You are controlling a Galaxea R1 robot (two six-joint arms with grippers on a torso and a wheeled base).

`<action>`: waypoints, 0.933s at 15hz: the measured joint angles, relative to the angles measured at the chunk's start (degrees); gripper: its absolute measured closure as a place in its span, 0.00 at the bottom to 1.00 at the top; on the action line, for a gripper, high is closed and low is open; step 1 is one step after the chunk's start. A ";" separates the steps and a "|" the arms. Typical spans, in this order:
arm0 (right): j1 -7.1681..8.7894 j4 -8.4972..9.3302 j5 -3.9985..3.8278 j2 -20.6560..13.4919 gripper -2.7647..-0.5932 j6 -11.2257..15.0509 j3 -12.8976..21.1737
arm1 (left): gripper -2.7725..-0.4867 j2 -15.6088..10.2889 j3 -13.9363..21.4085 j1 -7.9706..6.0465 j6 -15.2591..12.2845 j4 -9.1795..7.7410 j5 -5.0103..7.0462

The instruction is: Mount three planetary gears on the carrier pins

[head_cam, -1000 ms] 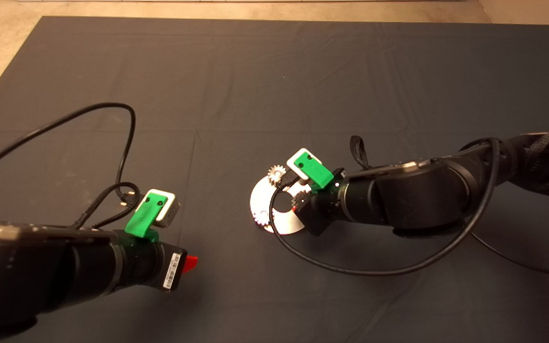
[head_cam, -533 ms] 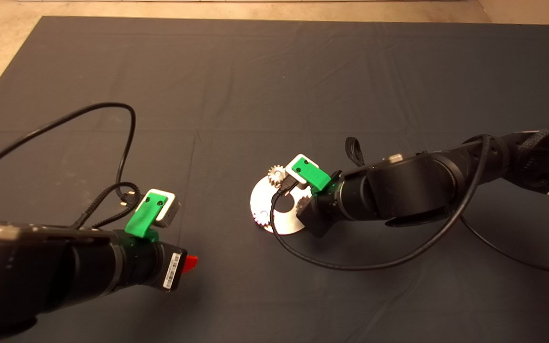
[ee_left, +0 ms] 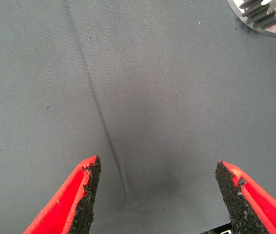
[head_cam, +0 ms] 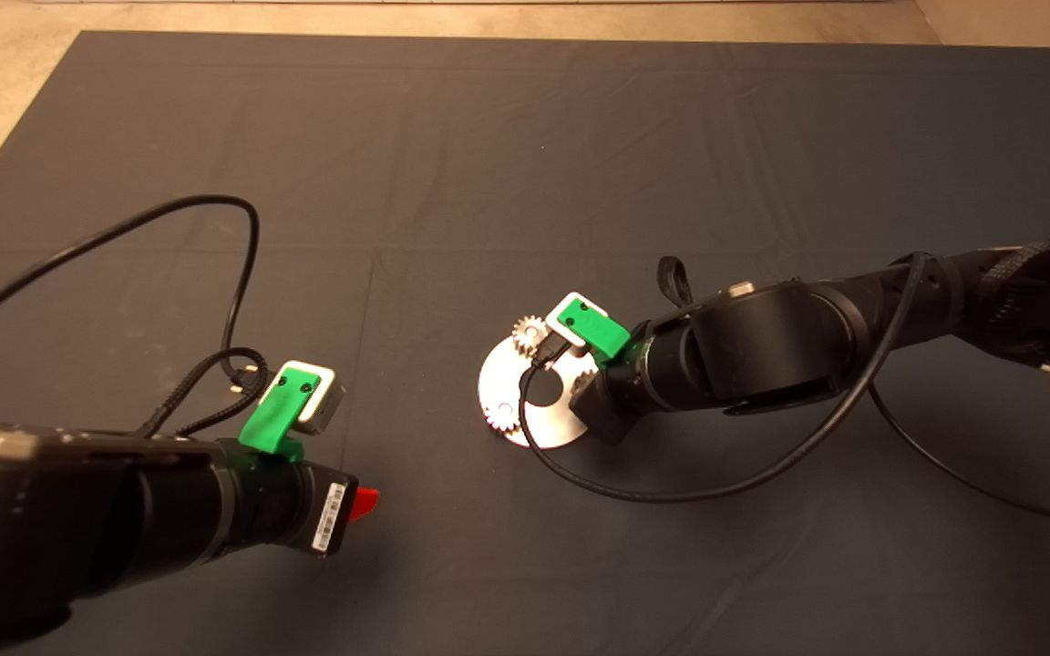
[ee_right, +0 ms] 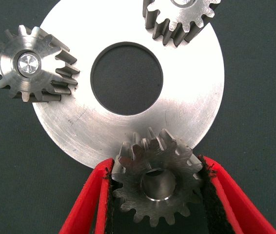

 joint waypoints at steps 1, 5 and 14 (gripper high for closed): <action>0.00 0.00 0.00 0.00 0.82 -0.24 -0.19 | 0.50 0.00 0.00 0.00 0.00 0.17 0.00; 0.00 0.05 0.00 0.00 0.82 -1.21 -1.03 | 0.50 -0.02 0.00 0.00 0.00 0.37 0.00; 0.00 0.46 -0.50 0.74 0.82 -1.93 -1.72 | 0.50 -0.35 0.00 0.00 0.00 0.74 0.00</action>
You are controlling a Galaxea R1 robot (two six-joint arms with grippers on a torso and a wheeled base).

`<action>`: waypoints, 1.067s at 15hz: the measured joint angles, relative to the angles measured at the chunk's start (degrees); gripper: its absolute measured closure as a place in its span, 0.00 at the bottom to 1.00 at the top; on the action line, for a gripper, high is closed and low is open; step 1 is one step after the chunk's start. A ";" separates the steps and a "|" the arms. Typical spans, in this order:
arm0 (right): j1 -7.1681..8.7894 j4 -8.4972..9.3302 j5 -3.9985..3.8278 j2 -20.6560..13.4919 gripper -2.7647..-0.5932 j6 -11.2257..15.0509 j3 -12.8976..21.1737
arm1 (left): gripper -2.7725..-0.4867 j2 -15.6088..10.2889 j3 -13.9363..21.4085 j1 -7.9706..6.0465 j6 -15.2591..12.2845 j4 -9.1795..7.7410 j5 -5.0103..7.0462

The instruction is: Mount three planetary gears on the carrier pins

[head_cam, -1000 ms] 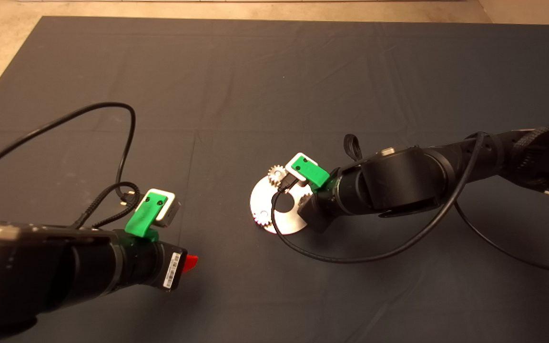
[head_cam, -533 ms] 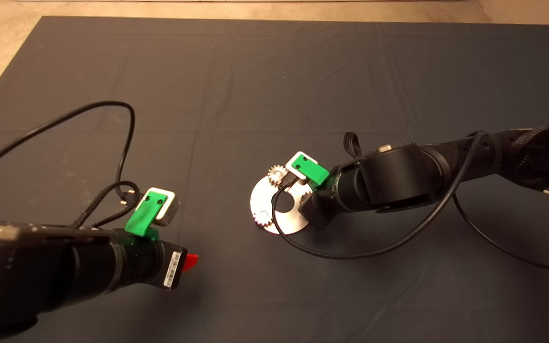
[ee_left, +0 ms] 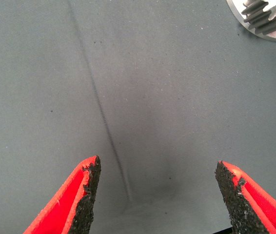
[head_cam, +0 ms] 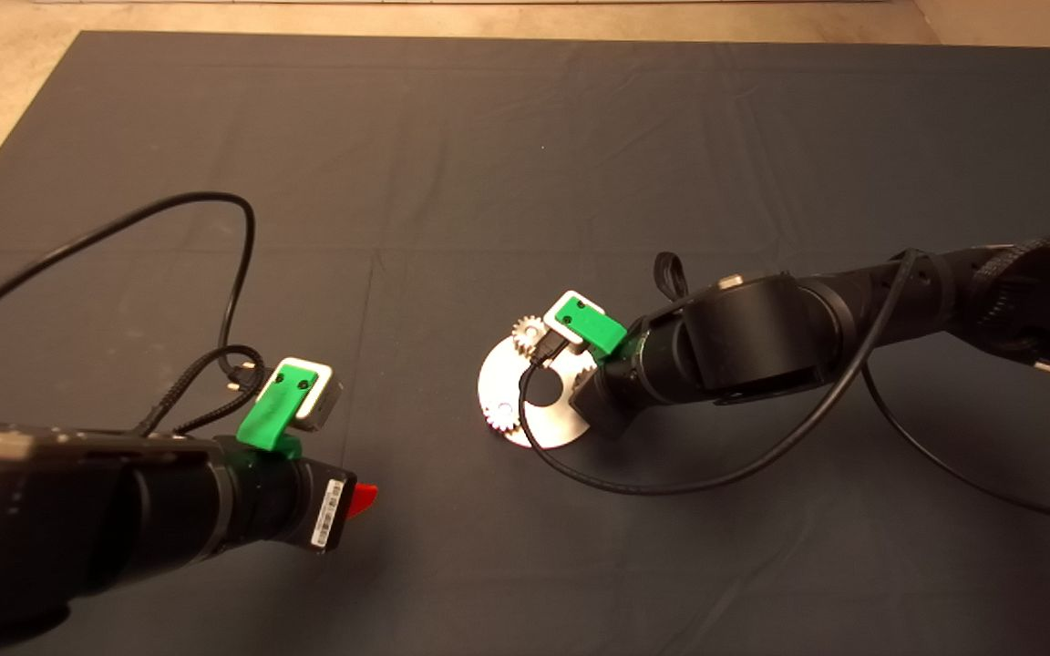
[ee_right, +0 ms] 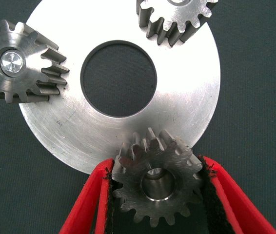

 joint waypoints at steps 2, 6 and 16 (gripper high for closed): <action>-0.01 0.02 -0.49 0.35 0.82 0.00 -0.11 | 0.50 0.00 0.00 0.00 0.00 0.00 0.02; -0.02 0.24 -0.66 1.02 0.82 -0.02 -0.33 | 0.50 -0.33 0.00 0.00 0.00 0.01 0.05; 0.00 0.83 -0.38 1.13 0.83 -0.02 -0.34 | 0.50 -0.79 0.00 0.00 0.01 0.01 0.00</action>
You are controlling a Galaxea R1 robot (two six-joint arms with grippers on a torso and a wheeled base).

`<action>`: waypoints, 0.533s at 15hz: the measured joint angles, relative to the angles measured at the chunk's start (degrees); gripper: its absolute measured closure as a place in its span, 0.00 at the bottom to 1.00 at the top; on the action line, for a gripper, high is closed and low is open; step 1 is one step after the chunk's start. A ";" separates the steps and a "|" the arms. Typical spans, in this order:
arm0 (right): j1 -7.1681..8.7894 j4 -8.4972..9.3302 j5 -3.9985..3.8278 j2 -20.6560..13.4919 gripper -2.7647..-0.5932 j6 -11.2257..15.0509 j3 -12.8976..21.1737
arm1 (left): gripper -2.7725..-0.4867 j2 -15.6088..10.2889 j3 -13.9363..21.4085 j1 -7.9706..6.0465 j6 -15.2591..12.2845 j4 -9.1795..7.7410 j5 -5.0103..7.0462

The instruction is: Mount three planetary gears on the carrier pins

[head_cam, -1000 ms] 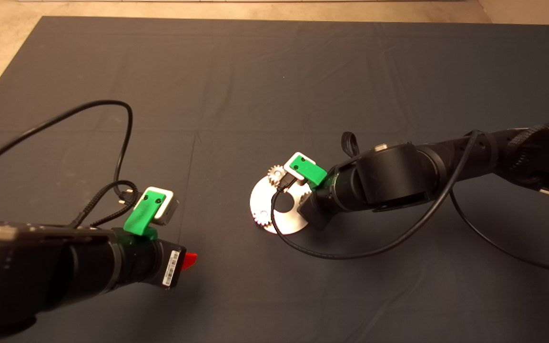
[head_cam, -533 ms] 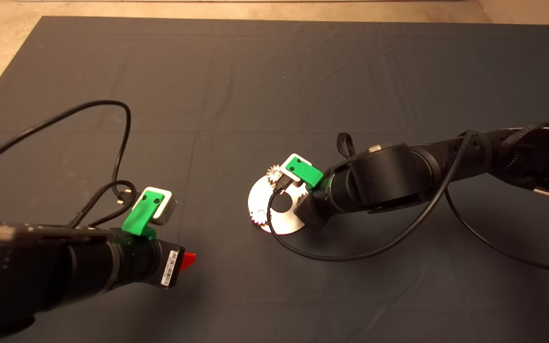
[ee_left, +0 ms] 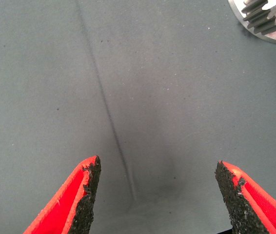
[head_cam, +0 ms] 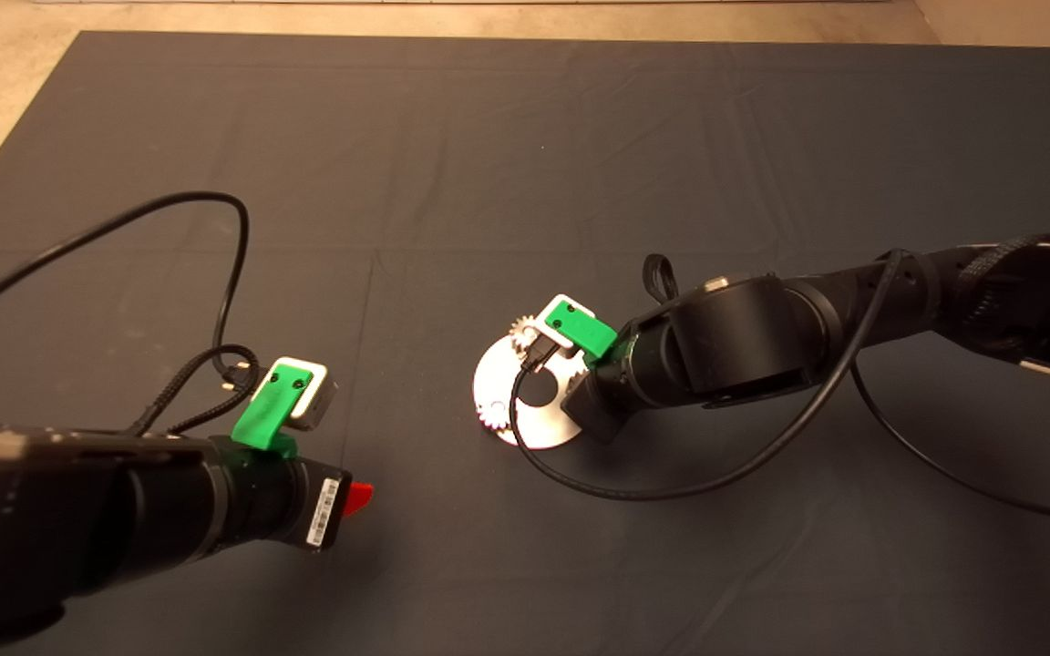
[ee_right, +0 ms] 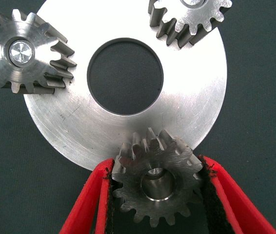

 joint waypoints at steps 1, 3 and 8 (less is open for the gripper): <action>0.00 0.02 0.02 0.00 0.83 -0.01 0.00 | 0.50 -0.12 0.00 0.00 0.00 0.00 0.00; 0.00 0.26 0.10 -0.03 0.83 -0.01 0.00 | 0.50 -0.32 0.00 0.00 0.00 0.00 0.00; 0.02 0.79 0.71 -0.88 0.83 -0.17 0.64 | 0.50 -0.65 0.00 0.00 0.02 0.01 0.01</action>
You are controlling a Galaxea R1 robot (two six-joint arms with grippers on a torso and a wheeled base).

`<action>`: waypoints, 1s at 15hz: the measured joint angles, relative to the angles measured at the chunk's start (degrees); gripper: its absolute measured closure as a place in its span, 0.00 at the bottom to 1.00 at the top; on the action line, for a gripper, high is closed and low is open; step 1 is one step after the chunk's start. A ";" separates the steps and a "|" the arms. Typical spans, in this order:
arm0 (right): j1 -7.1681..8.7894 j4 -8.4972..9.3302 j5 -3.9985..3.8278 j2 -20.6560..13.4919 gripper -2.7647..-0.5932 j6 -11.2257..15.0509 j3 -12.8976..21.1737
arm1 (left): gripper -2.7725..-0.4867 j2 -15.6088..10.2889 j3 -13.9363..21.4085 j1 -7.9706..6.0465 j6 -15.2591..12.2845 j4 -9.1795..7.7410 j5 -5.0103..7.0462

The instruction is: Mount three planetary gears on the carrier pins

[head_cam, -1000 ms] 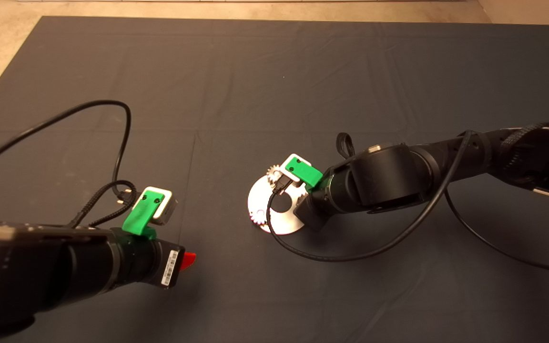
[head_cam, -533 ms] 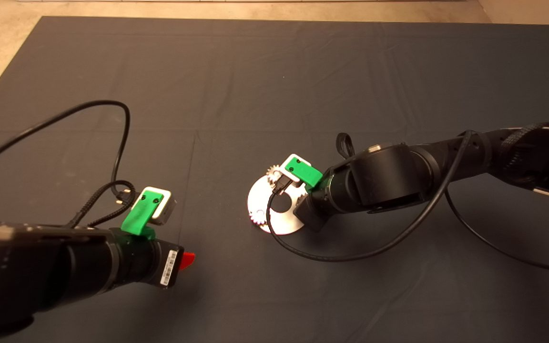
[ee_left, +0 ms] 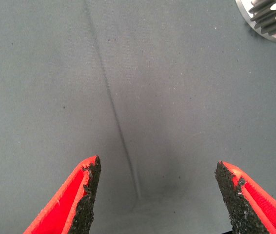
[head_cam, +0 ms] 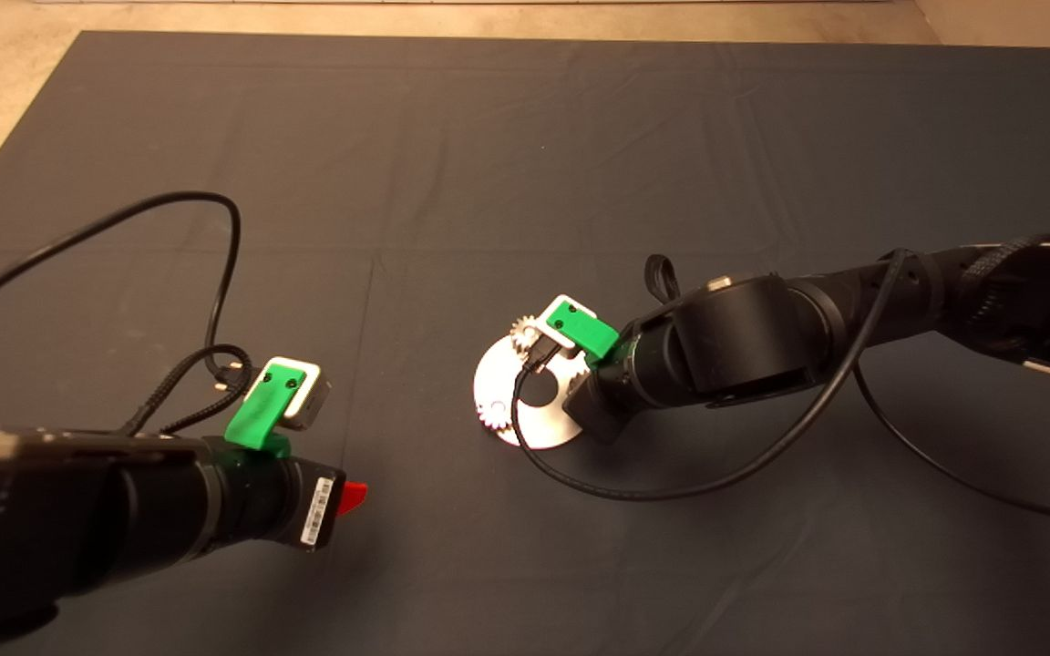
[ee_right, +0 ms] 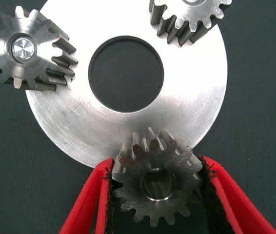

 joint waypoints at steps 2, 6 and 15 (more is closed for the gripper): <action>0.00 0.20 0.23 -0.57 0.83 0.00 0.75 | 0.50 0.00 0.00 0.00 0.02 0.01 -0.03; -0.02 0.95 0.55 -2.02 0.83 0.00 2.21 | 0.50 0.00 0.00 0.00 0.04 0.01 -0.01; -0.14 0.98 0.34 -2.64 0.83 -0.02 2.87 | 0.50 0.00 0.00 0.00 0.03 0.01 -0.01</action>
